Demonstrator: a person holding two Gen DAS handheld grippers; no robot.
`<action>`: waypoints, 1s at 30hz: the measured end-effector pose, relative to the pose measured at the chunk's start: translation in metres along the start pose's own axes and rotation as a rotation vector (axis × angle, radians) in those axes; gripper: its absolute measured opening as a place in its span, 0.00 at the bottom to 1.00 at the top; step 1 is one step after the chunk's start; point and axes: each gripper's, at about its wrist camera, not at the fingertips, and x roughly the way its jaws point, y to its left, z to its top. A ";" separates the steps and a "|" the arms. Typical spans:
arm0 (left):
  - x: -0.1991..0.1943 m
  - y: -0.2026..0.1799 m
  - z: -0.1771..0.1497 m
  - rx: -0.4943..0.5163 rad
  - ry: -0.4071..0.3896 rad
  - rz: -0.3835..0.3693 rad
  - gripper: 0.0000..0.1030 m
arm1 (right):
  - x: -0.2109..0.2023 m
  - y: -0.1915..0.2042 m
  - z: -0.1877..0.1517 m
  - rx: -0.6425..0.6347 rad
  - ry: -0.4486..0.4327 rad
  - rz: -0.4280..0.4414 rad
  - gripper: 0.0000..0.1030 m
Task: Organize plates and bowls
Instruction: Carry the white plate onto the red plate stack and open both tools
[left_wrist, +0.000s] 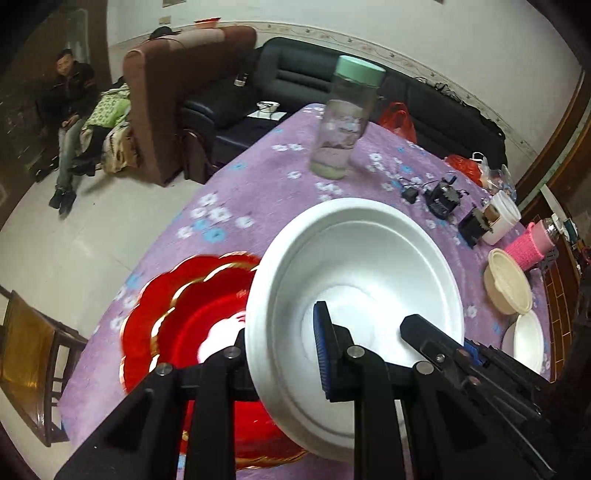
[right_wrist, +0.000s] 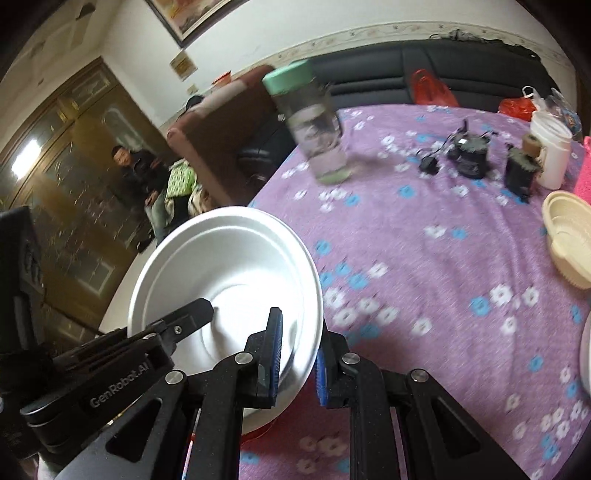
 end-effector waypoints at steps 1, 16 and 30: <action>0.000 0.004 -0.003 -0.003 -0.003 0.005 0.19 | 0.004 0.004 -0.005 -0.004 0.010 -0.001 0.17; 0.026 0.053 -0.029 -0.083 0.015 0.058 0.23 | 0.047 0.035 -0.027 -0.072 0.080 -0.038 0.17; -0.017 0.069 -0.037 -0.143 -0.119 0.016 0.66 | 0.056 0.047 -0.039 -0.139 0.048 -0.036 0.34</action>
